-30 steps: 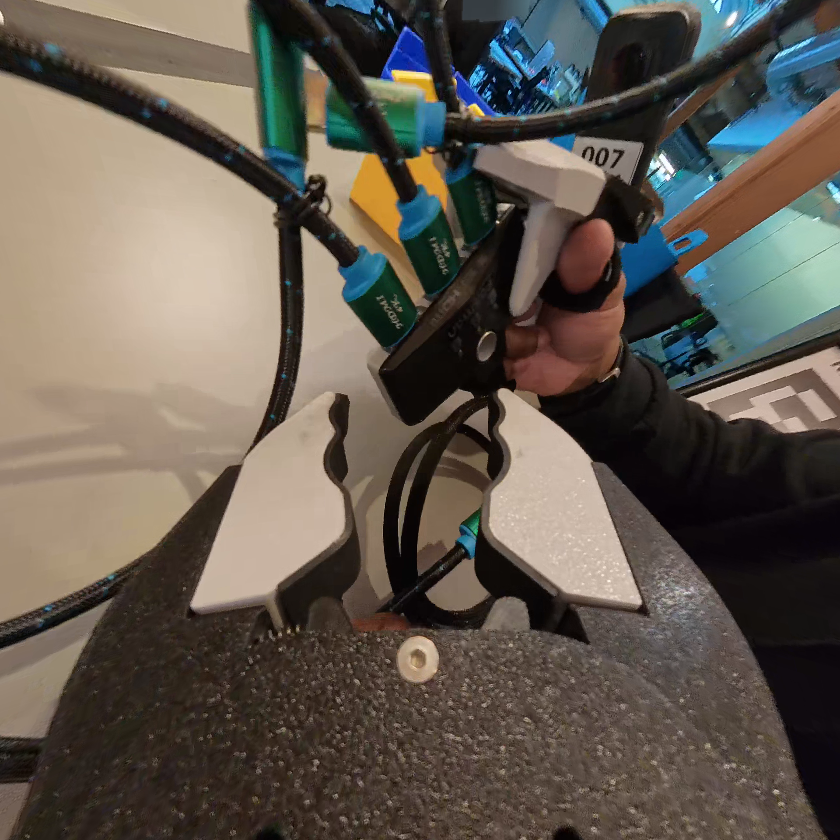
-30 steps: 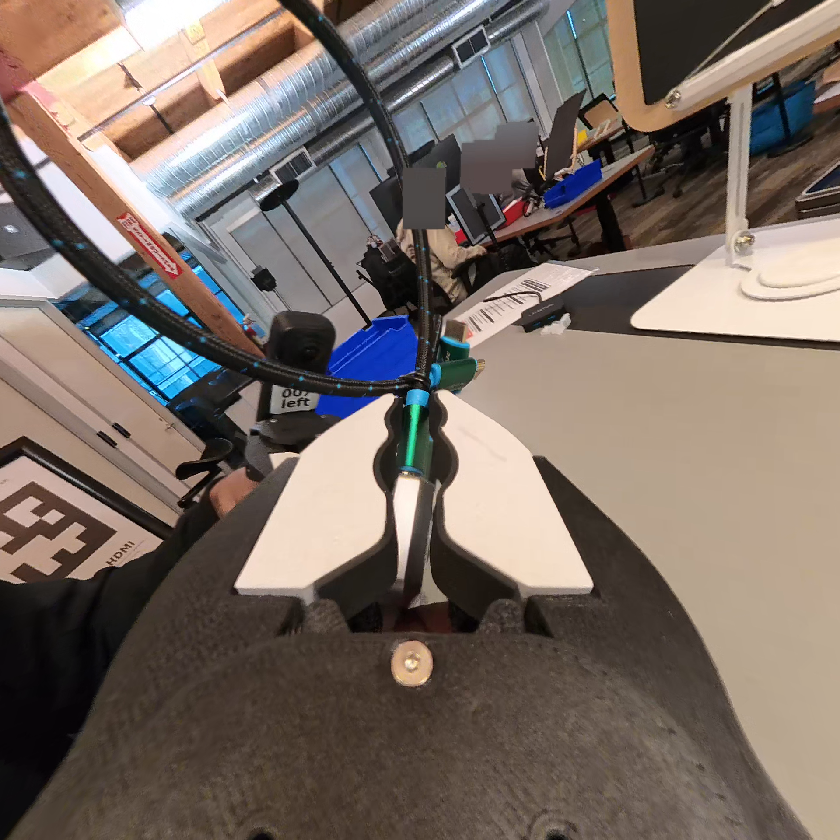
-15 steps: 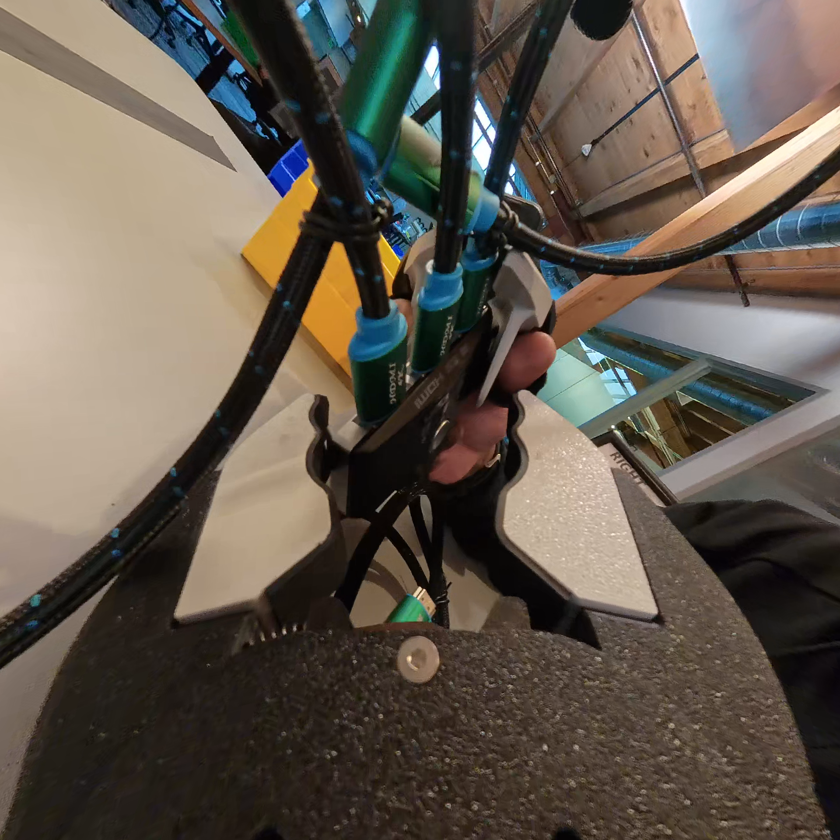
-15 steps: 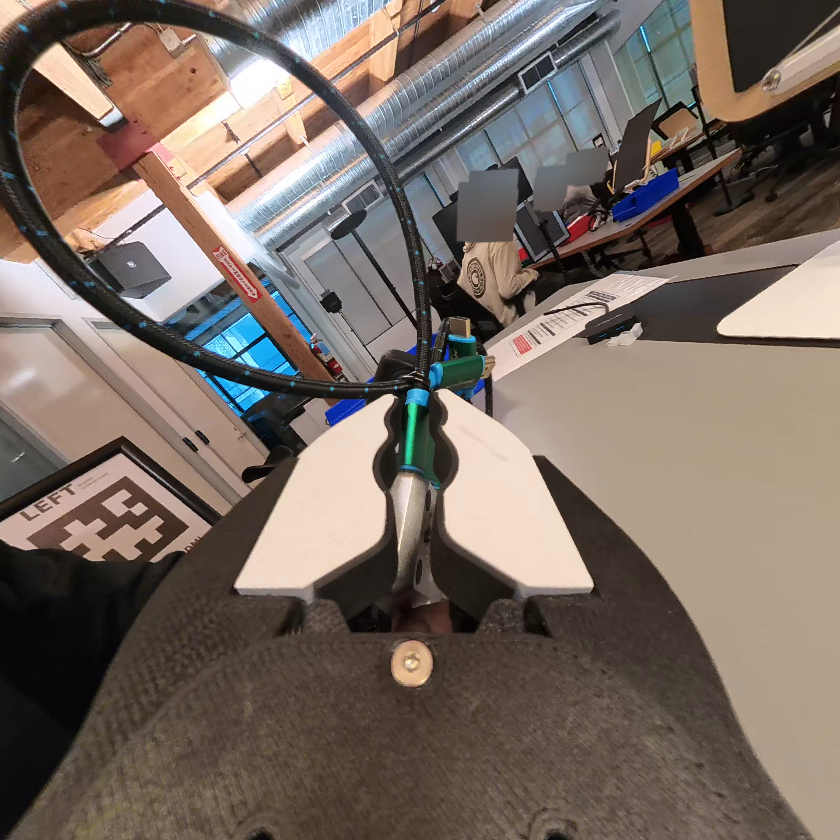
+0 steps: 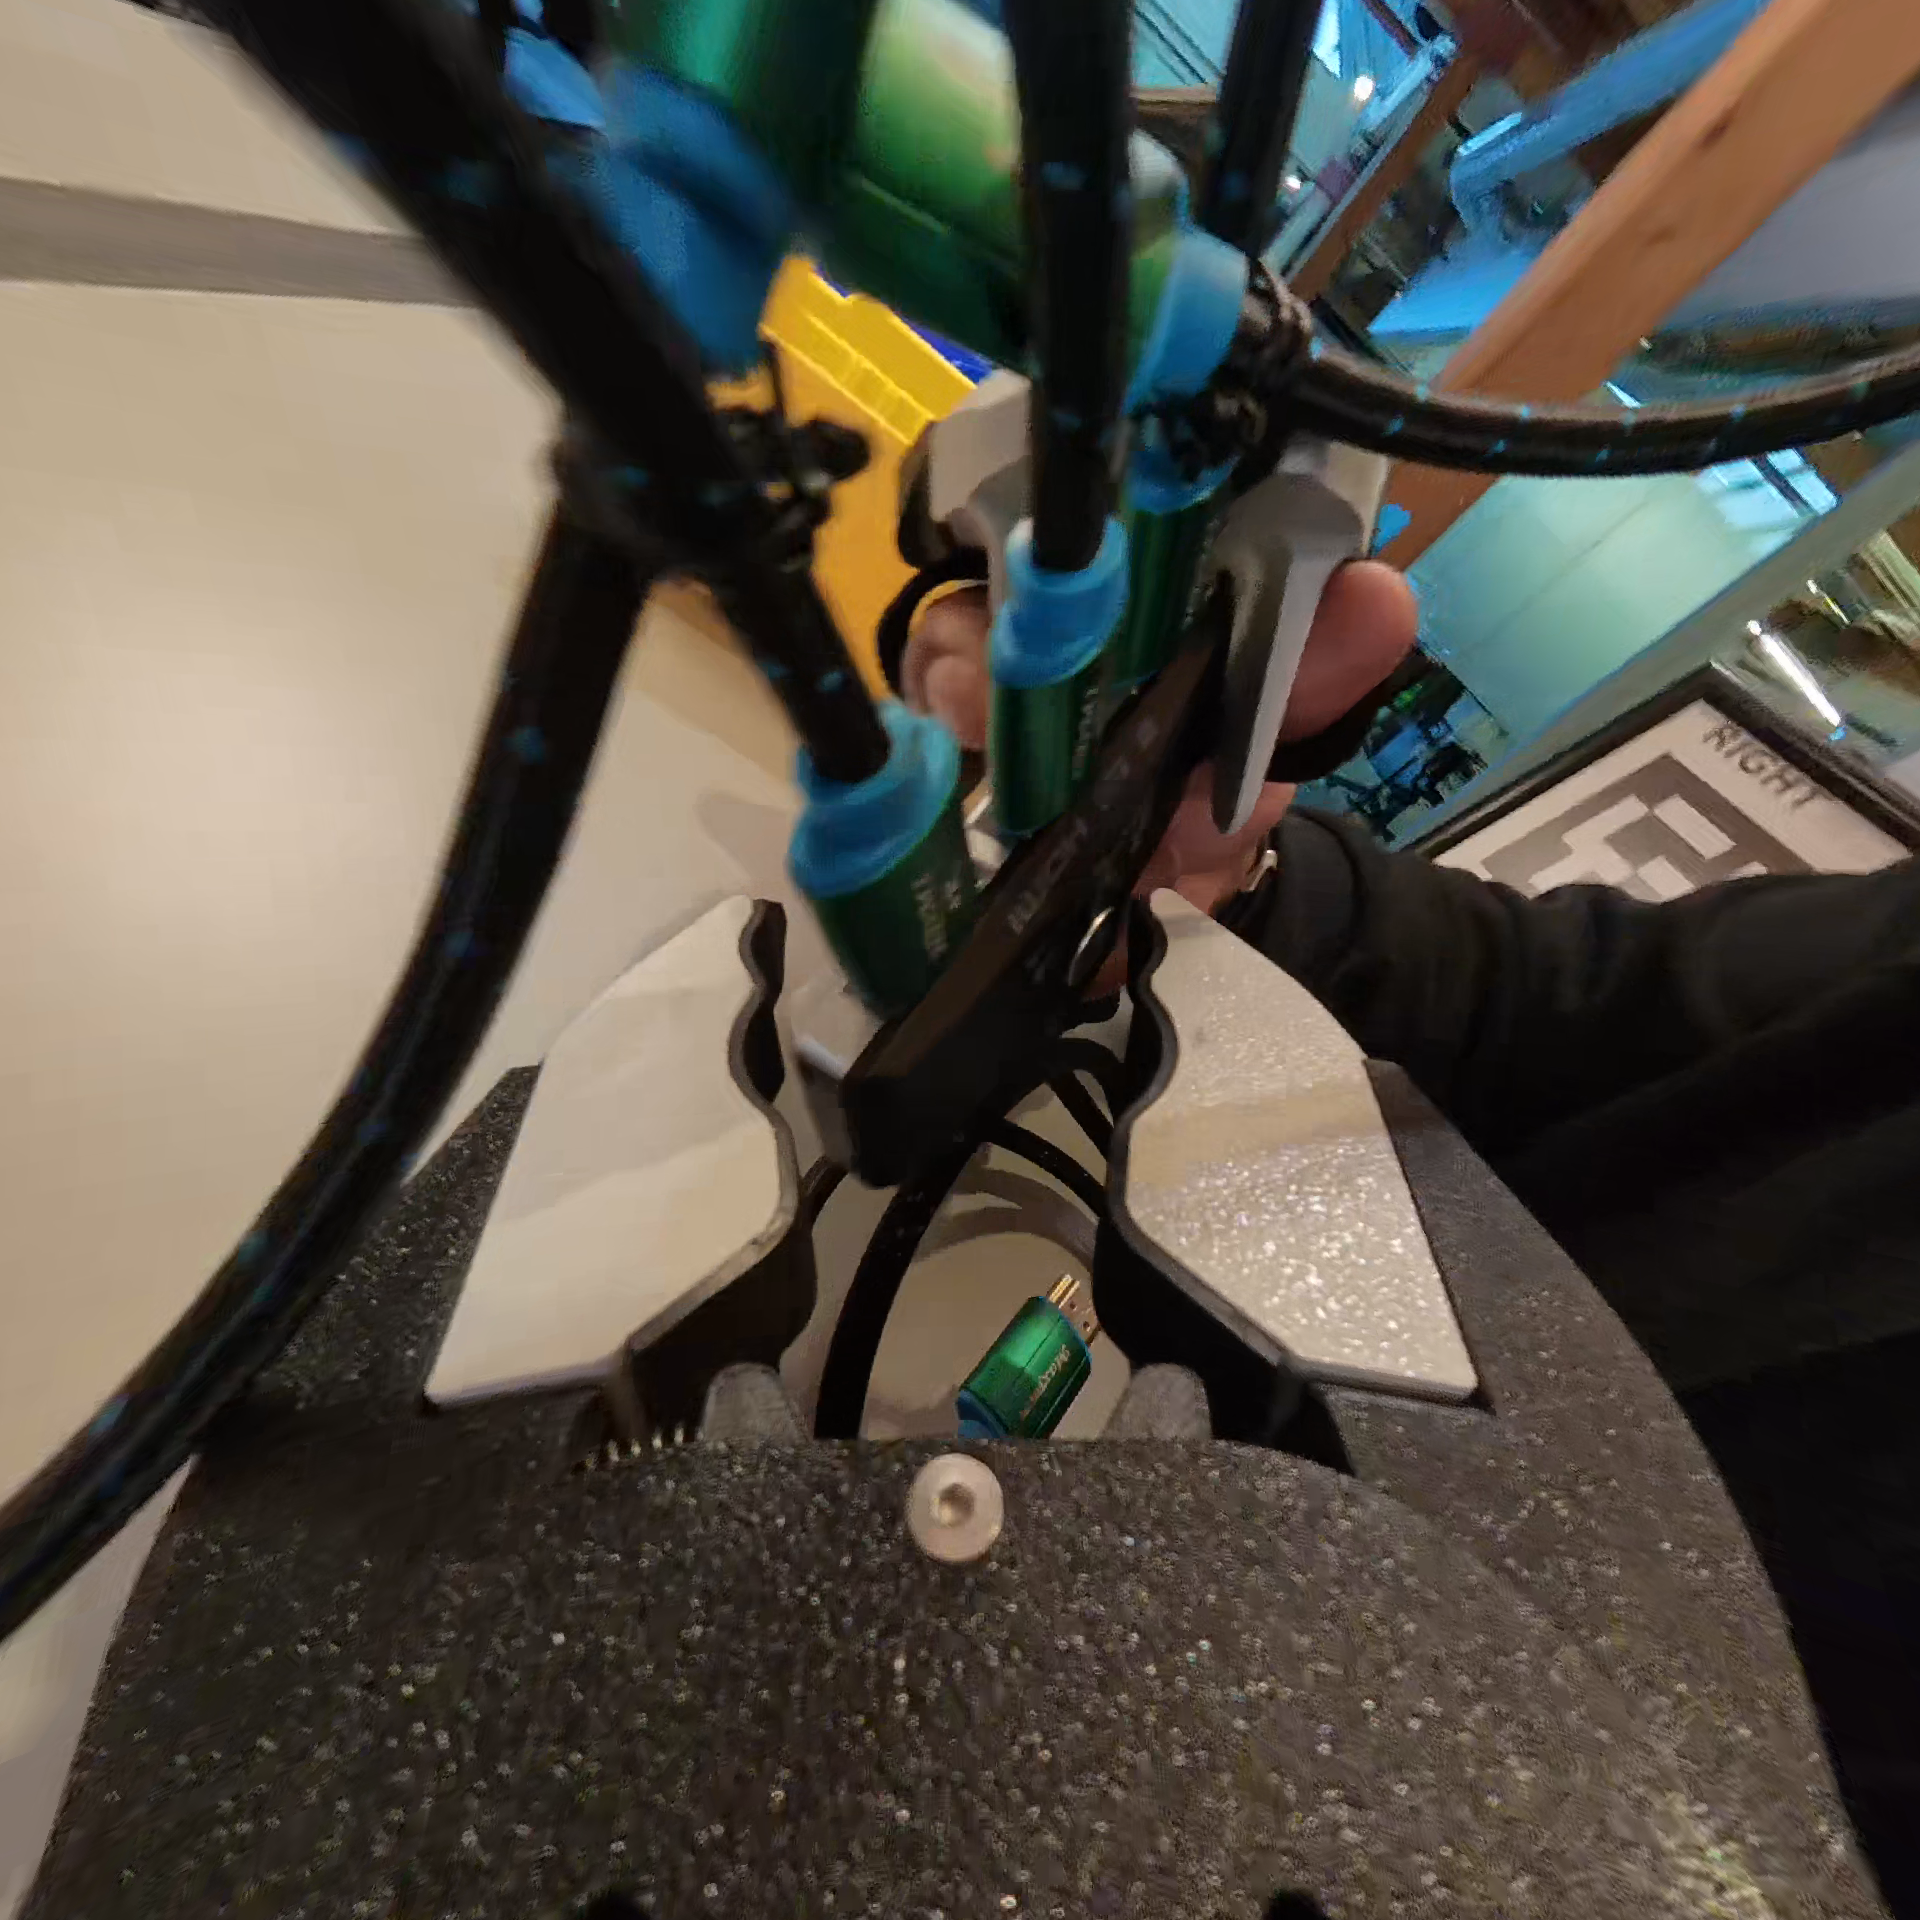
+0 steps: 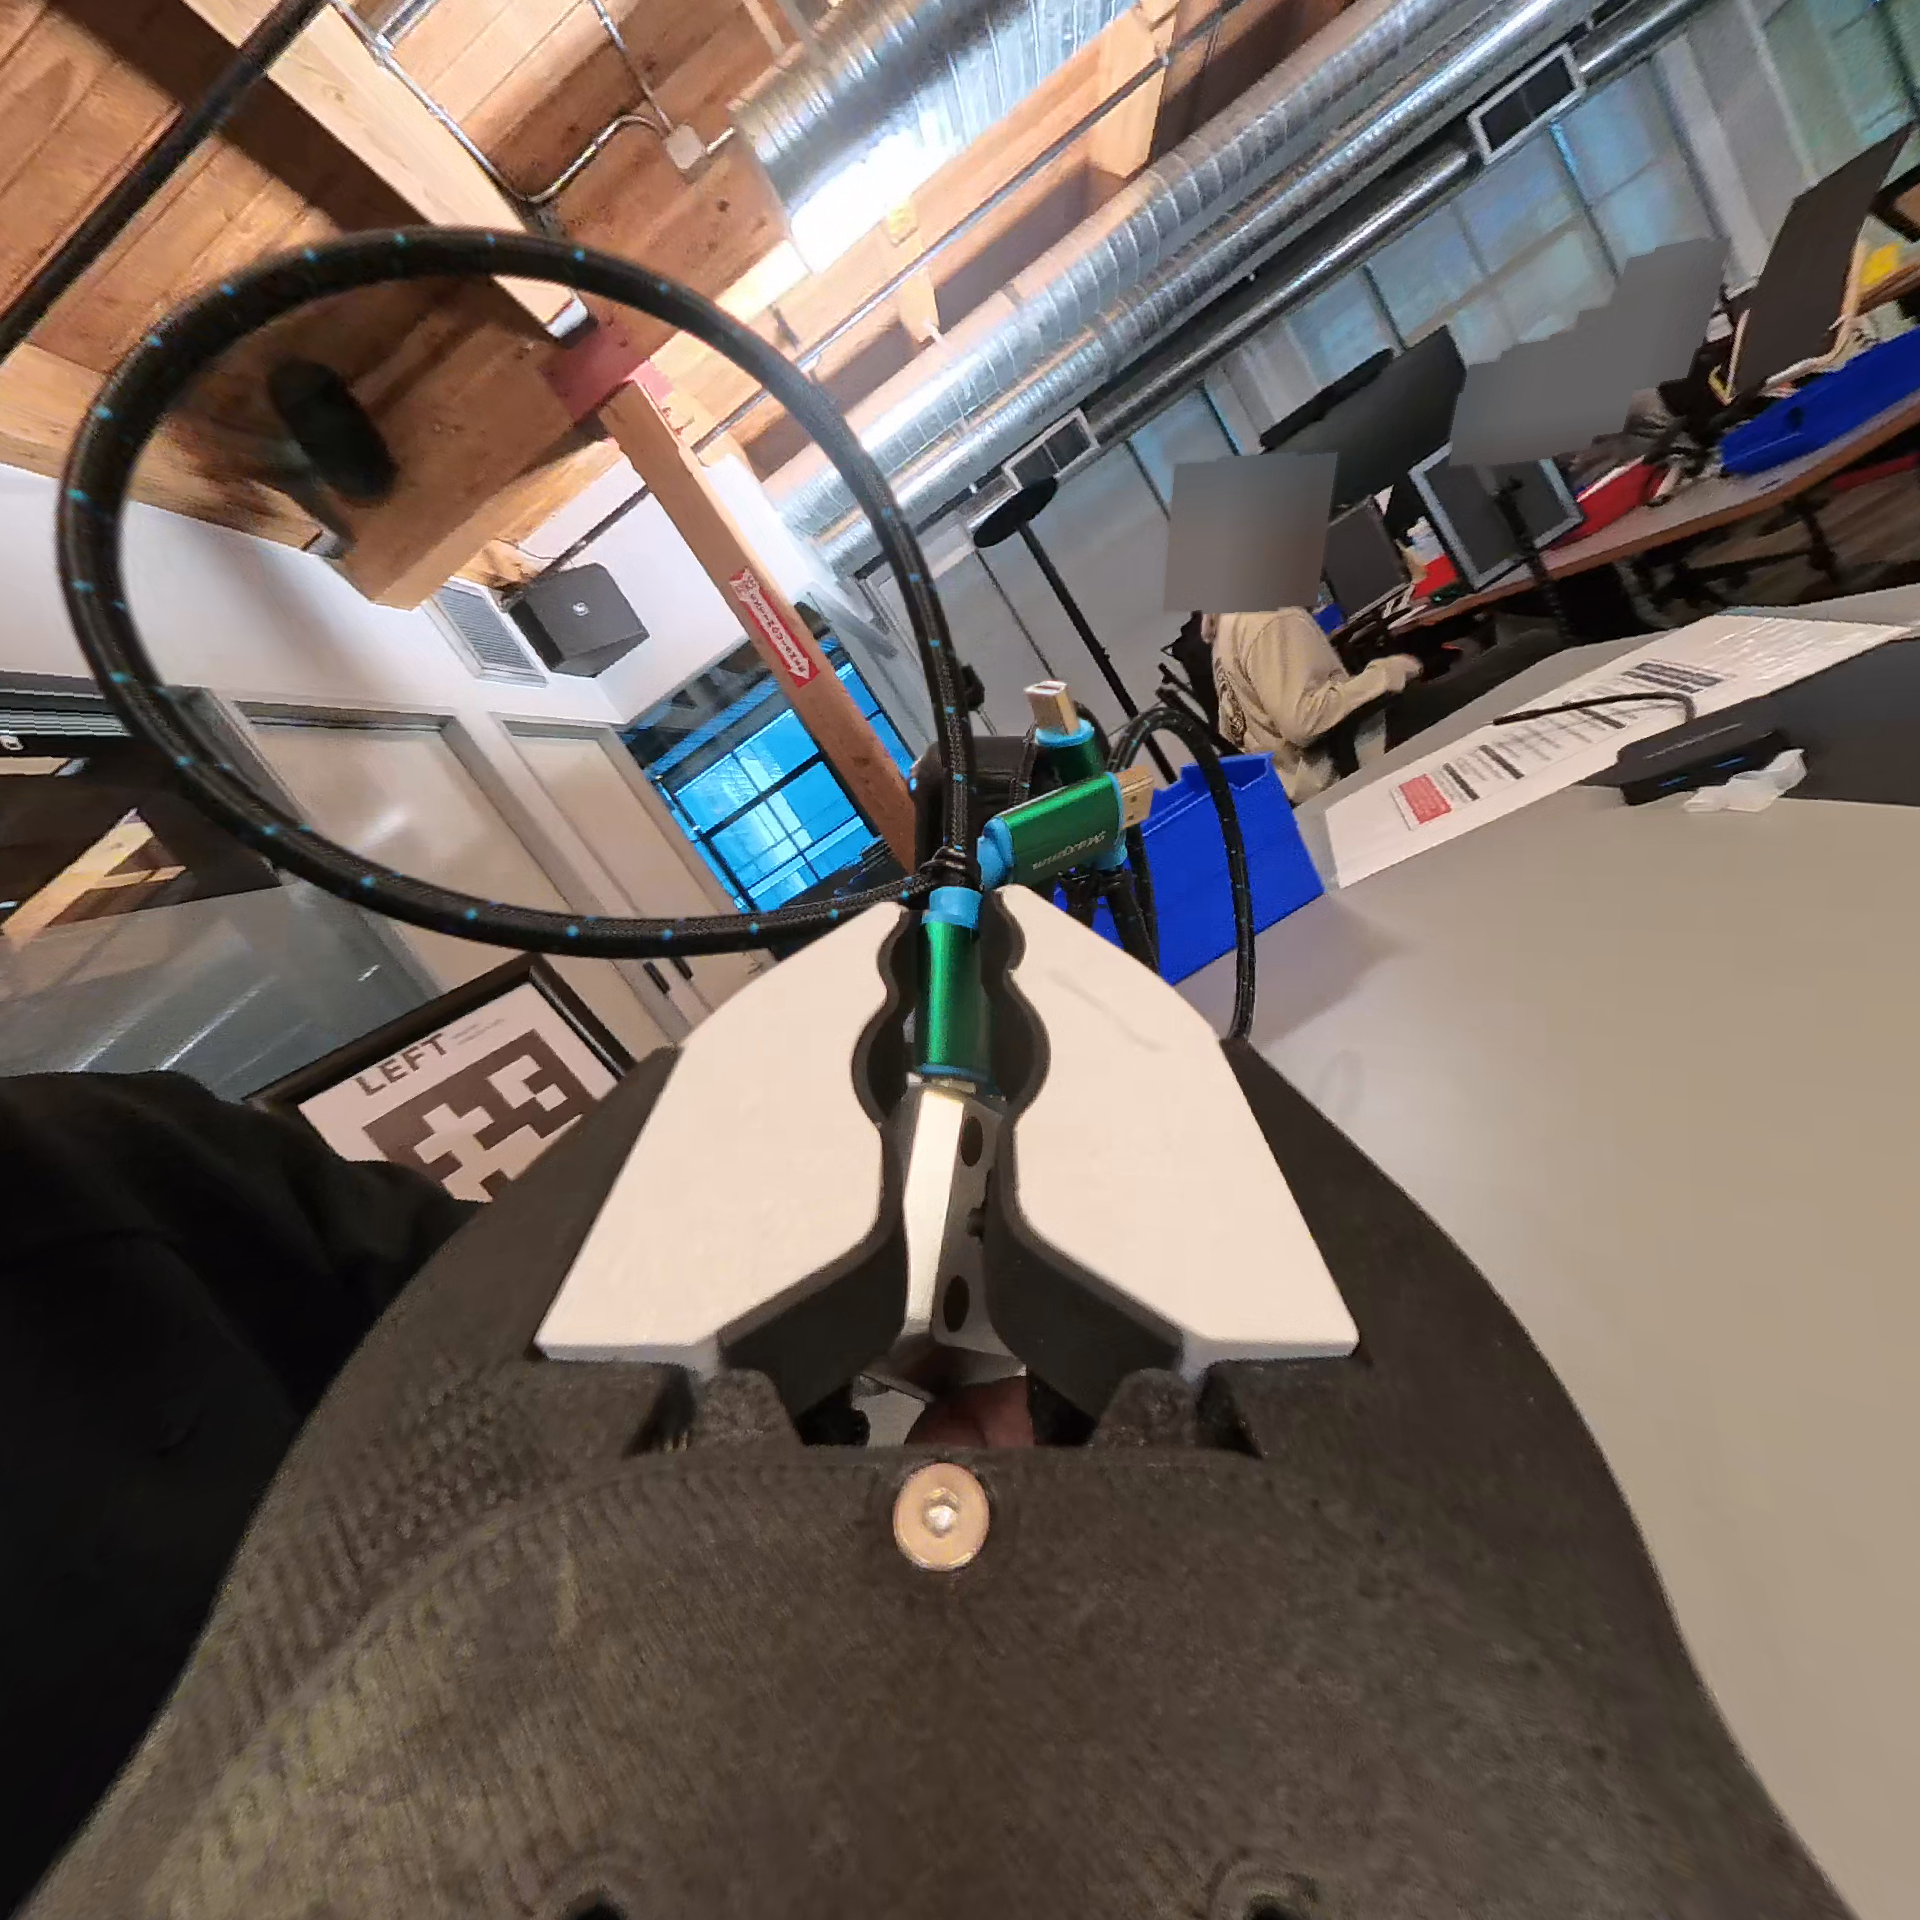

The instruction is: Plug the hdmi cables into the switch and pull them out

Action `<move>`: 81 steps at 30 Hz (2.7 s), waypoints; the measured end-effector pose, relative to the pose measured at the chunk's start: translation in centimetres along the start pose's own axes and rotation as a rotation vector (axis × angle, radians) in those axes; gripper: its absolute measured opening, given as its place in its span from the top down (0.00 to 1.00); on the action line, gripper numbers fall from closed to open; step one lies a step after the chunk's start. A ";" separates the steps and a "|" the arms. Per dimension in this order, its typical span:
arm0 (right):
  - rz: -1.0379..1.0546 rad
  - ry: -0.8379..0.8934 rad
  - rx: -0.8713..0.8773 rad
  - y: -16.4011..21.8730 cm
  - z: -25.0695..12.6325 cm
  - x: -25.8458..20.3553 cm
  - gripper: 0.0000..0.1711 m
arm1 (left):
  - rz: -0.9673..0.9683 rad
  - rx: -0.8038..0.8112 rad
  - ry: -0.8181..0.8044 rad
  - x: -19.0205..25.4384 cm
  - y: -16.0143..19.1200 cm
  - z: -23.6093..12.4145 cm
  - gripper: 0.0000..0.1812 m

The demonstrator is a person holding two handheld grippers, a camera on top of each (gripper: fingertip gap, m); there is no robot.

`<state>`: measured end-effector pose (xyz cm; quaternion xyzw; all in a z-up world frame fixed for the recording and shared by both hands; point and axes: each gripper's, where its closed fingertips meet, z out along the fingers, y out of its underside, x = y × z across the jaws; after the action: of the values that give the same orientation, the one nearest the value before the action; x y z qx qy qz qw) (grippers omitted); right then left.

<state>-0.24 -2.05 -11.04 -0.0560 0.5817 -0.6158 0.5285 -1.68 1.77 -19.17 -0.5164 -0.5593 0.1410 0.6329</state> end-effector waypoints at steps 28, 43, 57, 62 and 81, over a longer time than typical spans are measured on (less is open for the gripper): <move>0.000 0.168 -0.320 5.3 -2.2 4.4 0.92 | -0.101 -0.104 0.121 -0.7 2.8 -1.7 0.87; 0.158 0.094 -0.330 6.0 -2.3 4.8 0.93 | -0.117 -0.191 0.094 -1.1 3.8 -2.0 0.87; 0.042 0.074 -0.405 6.5 -2.0 3.6 0.94 | -0.092 -0.255 0.139 -0.2 4.3 -2.8 0.87; 0.081 0.056 -0.390 6.7 -2.3 3.9 0.94 | -0.112 -0.271 0.145 -0.3 4.7 -2.7 0.87; 0.182 0.175 -0.240 2.6 -5.9 7.6 0.93 | -0.112 -0.464 0.367 4.6 8.8 -0.7 0.87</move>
<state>-6.02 -3.01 -19.05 -0.0118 0.6975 -0.4940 0.5189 3.98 8.62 -23.59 -0.6326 -0.4805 -0.1214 0.5952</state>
